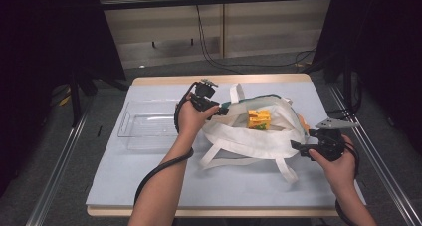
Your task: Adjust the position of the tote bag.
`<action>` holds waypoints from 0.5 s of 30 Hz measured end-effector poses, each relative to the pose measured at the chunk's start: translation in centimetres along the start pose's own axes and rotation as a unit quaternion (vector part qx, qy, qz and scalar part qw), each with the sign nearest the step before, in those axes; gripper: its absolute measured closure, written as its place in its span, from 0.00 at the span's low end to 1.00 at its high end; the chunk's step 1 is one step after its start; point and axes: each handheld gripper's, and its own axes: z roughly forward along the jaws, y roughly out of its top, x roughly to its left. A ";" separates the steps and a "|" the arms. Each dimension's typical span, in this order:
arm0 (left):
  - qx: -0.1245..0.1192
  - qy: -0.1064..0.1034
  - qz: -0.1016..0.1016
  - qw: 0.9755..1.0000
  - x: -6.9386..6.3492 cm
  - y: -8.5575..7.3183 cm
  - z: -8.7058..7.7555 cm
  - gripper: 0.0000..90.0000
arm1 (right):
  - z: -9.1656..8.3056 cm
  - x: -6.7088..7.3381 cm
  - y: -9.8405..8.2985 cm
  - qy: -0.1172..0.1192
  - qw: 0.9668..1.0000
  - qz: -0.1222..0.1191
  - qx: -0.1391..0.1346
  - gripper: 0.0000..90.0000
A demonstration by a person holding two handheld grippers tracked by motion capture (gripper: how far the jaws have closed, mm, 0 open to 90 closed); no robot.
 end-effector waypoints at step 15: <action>-0.003 -0.033 0.024 0.999 -1.8 1.7 -1.8 0.43 | -0.3 0.0 0.1 0.018 1.000 0.008 -0.005 0.10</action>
